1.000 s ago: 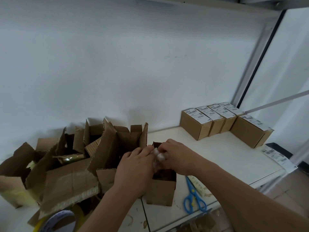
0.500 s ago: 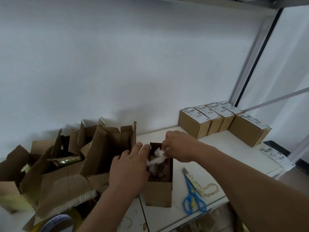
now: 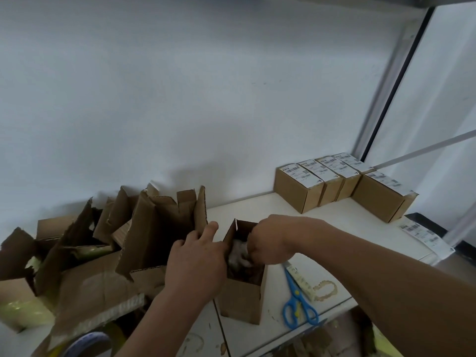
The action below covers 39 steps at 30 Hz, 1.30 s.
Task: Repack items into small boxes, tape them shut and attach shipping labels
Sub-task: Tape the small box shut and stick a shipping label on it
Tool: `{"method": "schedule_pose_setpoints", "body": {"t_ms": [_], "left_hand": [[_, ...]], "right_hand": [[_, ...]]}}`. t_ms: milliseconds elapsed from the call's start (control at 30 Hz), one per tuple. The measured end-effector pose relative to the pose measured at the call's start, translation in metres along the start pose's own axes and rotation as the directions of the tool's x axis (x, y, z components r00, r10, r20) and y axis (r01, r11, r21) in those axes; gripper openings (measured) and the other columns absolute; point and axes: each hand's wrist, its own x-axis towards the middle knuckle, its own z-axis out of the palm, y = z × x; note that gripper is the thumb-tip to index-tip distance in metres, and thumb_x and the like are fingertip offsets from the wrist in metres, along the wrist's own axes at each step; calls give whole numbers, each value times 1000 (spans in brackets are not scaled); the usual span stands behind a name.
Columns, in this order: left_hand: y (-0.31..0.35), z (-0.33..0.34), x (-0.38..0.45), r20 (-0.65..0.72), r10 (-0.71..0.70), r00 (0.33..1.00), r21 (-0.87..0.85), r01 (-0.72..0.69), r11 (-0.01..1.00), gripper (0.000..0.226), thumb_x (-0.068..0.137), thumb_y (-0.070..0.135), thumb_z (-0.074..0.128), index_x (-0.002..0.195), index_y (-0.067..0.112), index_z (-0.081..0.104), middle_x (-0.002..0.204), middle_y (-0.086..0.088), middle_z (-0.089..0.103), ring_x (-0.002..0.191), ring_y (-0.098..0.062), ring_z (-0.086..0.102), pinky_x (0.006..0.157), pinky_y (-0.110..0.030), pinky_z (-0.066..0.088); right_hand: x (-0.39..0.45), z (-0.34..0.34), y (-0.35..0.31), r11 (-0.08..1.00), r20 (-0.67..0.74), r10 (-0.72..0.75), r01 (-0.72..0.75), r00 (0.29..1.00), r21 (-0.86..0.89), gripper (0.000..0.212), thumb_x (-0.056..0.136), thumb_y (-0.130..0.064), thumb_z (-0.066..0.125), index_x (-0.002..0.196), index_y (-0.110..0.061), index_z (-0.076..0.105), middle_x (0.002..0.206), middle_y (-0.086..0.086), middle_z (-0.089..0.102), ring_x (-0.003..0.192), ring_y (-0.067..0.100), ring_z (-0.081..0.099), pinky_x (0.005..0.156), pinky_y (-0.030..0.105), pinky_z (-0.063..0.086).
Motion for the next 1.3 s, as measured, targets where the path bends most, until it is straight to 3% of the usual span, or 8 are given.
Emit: {"method": "schedule_pose_setpoints", "body": {"t_ms": [67,233,400,600,800,967,1133,1300], "left_hand": [[0,0,0,5,-9,1000,-7,9,1000,35,99,37,43,132,39,52,161,3,9,136,-23,35,105,-40,36],[1,1,2,14,-10,1000,-13,11,1000,36,98,40,43,132,37,52,160,3,10,134,-24,37,105,-41,35],[0,0,3,28,13,1000,-2,-13,1000,37,99,44,40,135,38,50,161,5,11,139,-23,31,111,-43,29],[-2,-2,4,52,32,998,-6,-31,999,40,100,50,36,138,41,46,161,9,11,143,-22,26,114,-43,26],[-1,-1,6,58,24,998,2,-24,1000,43,99,53,35,139,41,44,162,10,10,143,-21,26,112,-41,27],[-1,-1,7,65,7,998,26,-9,1000,42,99,51,38,139,41,46,162,10,10,143,-21,26,112,-40,28],[0,-3,7,62,7,998,20,-9,1000,44,98,53,39,138,39,46,161,10,11,140,-20,30,110,-39,31],[3,-4,6,57,13,998,35,-15,999,47,97,57,38,141,39,43,161,9,11,141,-22,29,113,-41,29]], "right_hand": [[2,5,-3,994,81,45,-53,996,94,48,93,-57,26,86,-23,61,90,2,62,89,18,56,97,43,38],[-2,19,-14,975,189,-27,-17,982,223,47,94,-62,31,105,-24,56,87,0,58,95,16,52,99,38,33],[-13,22,-3,884,36,-80,54,996,464,35,98,-53,33,116,-28,50,85,-5,51,81,10,49,78,33,39],[-13,36,0,902,-193,-86,159,977,402,77,82,-77,47,144,-35,36,119,-8,37,108,11,37,96,32,38],[-4,58,-6,939,-377,-66,185,924,289,85,73,-81,55,144,-35,39,151,-11,26,137,13,21,115,33,11],[1,48,-4,982,-365,-40,105,930,159,88,68,-88,50,132,-28,51,115,-7,52,102,13,43,103,35,35],[3,48,2,988,-317,-77,114,945,101,84,69,-90,45,122,-27,62,123,-5,52,115,16,41,111,39,27],[8,55,6,981,-246,-117,151,962,123,77,66,-93,39,110,-32,59,88,-12,63,87,13,55,105,42,33]]}}
